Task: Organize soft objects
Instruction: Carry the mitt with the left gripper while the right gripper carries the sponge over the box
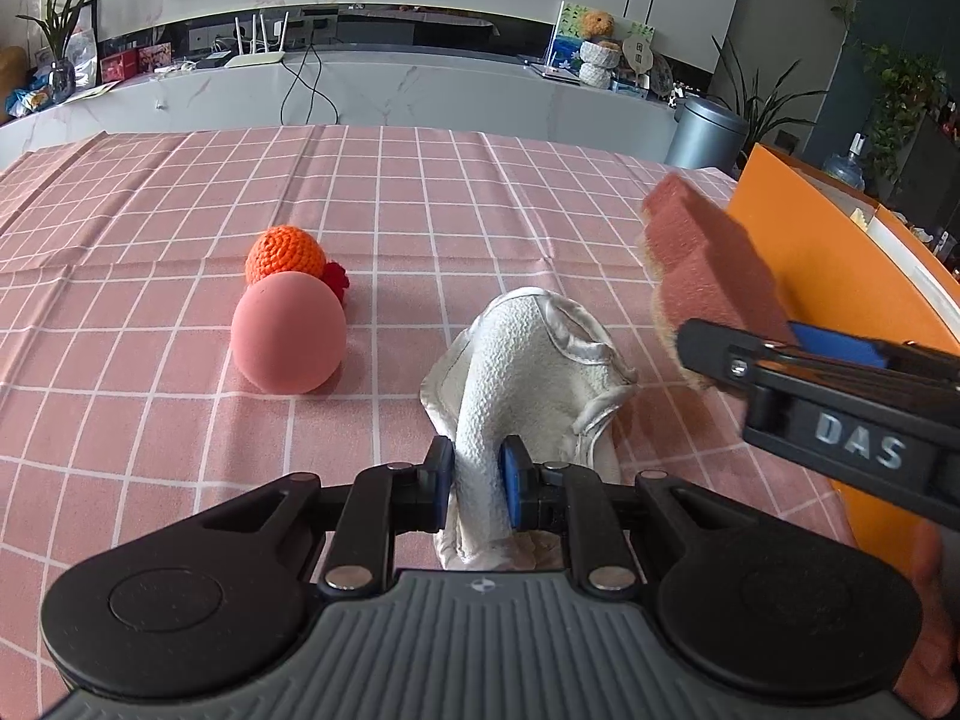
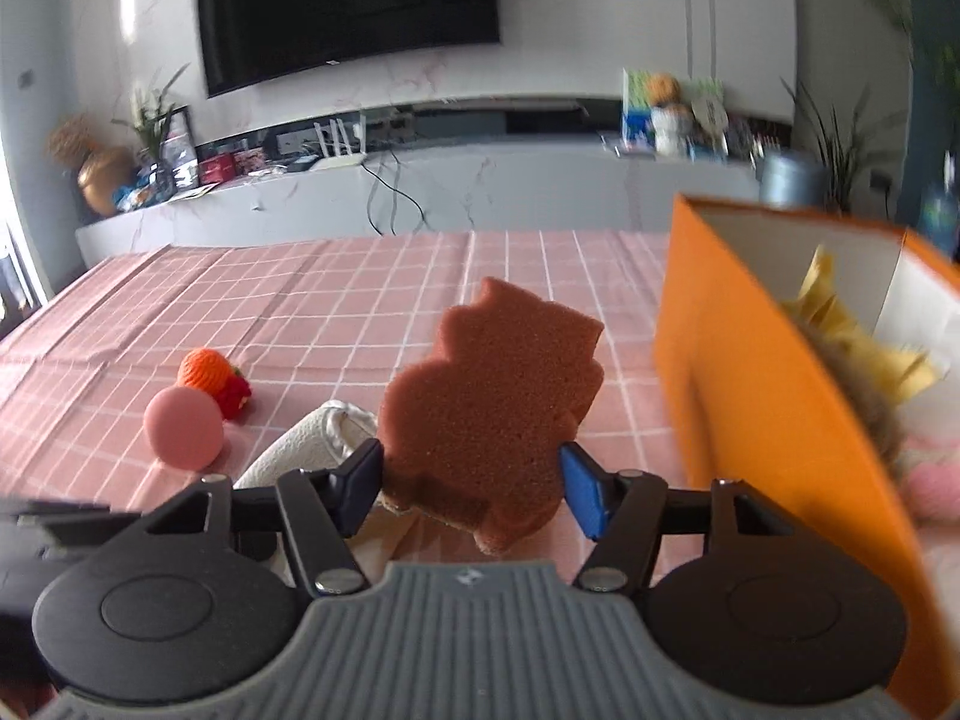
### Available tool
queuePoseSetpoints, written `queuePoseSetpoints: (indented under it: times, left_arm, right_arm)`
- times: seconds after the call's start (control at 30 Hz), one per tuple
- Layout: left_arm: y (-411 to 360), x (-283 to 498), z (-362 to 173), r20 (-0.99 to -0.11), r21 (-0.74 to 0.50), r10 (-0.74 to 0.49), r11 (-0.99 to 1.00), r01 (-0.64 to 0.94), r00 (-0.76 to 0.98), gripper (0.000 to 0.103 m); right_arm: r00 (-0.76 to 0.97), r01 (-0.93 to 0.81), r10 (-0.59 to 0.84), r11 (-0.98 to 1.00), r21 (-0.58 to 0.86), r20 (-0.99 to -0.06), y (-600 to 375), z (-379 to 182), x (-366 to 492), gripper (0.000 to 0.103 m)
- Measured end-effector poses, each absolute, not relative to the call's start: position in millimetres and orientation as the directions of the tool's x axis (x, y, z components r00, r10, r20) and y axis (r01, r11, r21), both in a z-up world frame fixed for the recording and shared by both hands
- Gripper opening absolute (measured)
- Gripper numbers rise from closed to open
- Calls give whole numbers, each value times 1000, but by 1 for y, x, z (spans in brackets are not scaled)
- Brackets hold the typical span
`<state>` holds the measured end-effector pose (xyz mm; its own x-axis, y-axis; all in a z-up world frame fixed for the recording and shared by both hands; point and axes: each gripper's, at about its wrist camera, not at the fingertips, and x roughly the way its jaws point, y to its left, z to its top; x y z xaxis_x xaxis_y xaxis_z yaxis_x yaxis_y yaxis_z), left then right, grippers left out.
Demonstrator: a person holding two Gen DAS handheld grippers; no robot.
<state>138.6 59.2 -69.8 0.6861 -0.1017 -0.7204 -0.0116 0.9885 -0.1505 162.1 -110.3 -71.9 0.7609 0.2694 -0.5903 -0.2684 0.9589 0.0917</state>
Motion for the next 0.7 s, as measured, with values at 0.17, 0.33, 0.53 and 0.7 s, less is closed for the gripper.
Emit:
queuePoseSetpoints:
  times: [0.17,0.33,0.53,0.7]
  left_arm:
    - [61,127,-59,-708,-150,-100,989,-11,700,19]
    - [57,116,-40,-674,-150,-104,989,2,731,19]
    - [46,102,-14,-626,-159,-138,986,48,768,19]
    - [33,92,5,-588,-168,-175,982,92,790,19]
  right_arm:
    - [794,-306,268,952,22,-546,-119,-55,134,63]
    - [816,-315,266,949,-9,-512,-134,-42,107,63]
    - [848,-304,248,951,-47,-468,-152,-24,79,63]
    - [871,-292,236,954,-66,-430,-168,-11,60,63]
